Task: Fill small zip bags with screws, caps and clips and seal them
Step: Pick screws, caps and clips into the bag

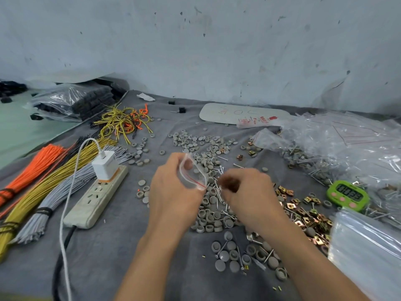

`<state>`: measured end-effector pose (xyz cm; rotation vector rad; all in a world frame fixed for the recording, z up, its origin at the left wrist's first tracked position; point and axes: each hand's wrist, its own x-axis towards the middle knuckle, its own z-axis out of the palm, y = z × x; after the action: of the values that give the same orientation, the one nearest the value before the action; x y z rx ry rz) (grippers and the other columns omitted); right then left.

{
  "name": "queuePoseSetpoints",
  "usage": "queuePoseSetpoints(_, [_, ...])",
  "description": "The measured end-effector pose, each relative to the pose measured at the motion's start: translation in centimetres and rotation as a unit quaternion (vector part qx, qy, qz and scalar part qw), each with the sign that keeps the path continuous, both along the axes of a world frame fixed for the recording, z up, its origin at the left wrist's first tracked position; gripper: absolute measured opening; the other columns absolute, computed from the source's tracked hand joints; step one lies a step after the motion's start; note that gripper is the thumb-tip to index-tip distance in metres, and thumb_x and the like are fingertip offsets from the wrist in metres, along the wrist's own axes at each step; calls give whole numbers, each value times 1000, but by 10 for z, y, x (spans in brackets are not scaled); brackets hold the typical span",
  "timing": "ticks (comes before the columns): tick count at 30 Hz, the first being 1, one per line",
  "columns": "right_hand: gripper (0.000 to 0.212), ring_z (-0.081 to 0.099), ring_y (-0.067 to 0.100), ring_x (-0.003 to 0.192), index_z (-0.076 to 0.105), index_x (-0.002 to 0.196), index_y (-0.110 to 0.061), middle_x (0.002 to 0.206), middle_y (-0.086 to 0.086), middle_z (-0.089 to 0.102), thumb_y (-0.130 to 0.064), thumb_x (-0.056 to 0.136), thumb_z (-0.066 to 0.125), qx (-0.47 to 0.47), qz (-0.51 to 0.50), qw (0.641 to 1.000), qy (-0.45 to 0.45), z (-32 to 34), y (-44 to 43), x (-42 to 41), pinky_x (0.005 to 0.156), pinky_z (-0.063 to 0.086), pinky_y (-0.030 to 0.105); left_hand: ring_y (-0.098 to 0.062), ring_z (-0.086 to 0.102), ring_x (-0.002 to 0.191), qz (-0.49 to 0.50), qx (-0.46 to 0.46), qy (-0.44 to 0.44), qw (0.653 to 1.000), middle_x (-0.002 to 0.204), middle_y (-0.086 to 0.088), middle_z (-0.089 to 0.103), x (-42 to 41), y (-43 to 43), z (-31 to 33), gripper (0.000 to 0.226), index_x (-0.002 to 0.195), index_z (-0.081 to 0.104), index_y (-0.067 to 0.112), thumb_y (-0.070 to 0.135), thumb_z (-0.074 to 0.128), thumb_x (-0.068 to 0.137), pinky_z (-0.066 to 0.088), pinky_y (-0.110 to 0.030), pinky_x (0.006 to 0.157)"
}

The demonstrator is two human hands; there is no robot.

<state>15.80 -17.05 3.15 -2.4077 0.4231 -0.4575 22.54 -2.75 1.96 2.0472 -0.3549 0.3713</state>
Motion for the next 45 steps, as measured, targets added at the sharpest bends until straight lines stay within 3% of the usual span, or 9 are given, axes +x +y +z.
queuePoseSetpoints(4, [35, 73, -2, 79, 80, 94, -28, 83, -18, 77, 3, 76, 81, 173, 58, 964, -192, 18, 3, -6, 74, 55, 10, -7, 54, 89, -53, 44, -14, 998, 91, 21, 60, -5, -9, -2, 41, 96, 51, 43, 28, 77, 68, 36, -14, 67])
queuePoseSetpoints(12, [43, 73, -4, 83, 77, 85, -38, 83, -24, 76, 4, 83, 73, 138, 46, 952, -267, 21, 8, -7, 77, 56, 12, 3, 62, 74, -74, -63, 35, 995, 83, 21, 69, -6, -11, 3, 34, 90, 60, 40, 31, 77, 62, 42, -15, 58])
queuePoseSetpoints(15, [31, 71, -4, 74, 79, 79, -35, 78, -24, 75, -5, 87, 75, 83, -27, 978, -192, 15, -6, -7, 71, 59, 16, -5, 65, 81, -74, -143, 47, 986, 86, 12, 70, 1, -5, 5, 34, 90, 66, 24, 14, 86, 65, 48, -24, 73])
queuePoseSetpoints(18, [19, 67, -7, 73, 79, 91, -37, 84, -23, 74, -18, 89, 76, 2, 36, 999, 35, 1, -1, -5, 66, 50, 4, -7, 64, 80, -65, -254, 60, 963, 87, 7, 70, 4, 1, 9, 29, 92, 69, 14, 8, 84, 68, 49, -27, 78])
queuePoseSetpoints(21, [23, 69, 9, 88, 75, 109, -33, 97, -12, 74, -28, 87, 75, -81, 112, 976, 168, -14, 13, -2, 80, 54, 20, -12, 63, 83, -37, -287, 46, 956, 90, 4, 69, 6, 4, 9, 29, 93, 68, 11, 11, 80, 67, 51, -37, 84])
queuePoseSetpoints(31, [10, 68, 31, 91, 65, 98, -16, 92, 5, 69, -11, 90, 63, -188, 129, 956, 183, -8, 25, -2, 75, 53, 34, -7, 63, 80, -13, -271, 39, 962, 88, 8, 69, 10, 10, 7, 29, 95, 68, 12, -5, 78, 73, 49, -26, 79])
queuePoseSetpoints(38, [11, 66, 26, 89, 58, 89, -20, 68, -5, 48, -10, 89, 63, -251, 110, 947, 170, -2, 32, -8, 84, 36, 34, -9, 60, 79, -110, -429, 197, 875, 82, 3, 65, 9, 12, 13, 25, 99, 67, 11, -6, 69, 82, 44, -31, 82])
queuePoseSetpoints(41, [10, 66, 21, 95, 70, 98, -30, 89, -5, 71, -22, 95, 64, -204, 42, 970, 125, 0, 28, -6, 103, 44, 39, -11, 60, 81, -133, -442, 240, 854, 83, 1, 65, 9, 12, 12, 22, 100, 67, 9, -1, 70, 81, 41, -37, 86])
queuePoseSetpoints(45, [9, 56, 0, 99, 75, 93, -41, 94, -28, 65, -33, 94, 72, 11, -31, 994, -106, 8, 11, -4, 90, 46, 25, -9, 59, 79, -149, -376, 154, 902, 80, 4, 64, 6, 12, 14, 23, 89, 66, 14, 1, 74, 72, 45, -27, 79])
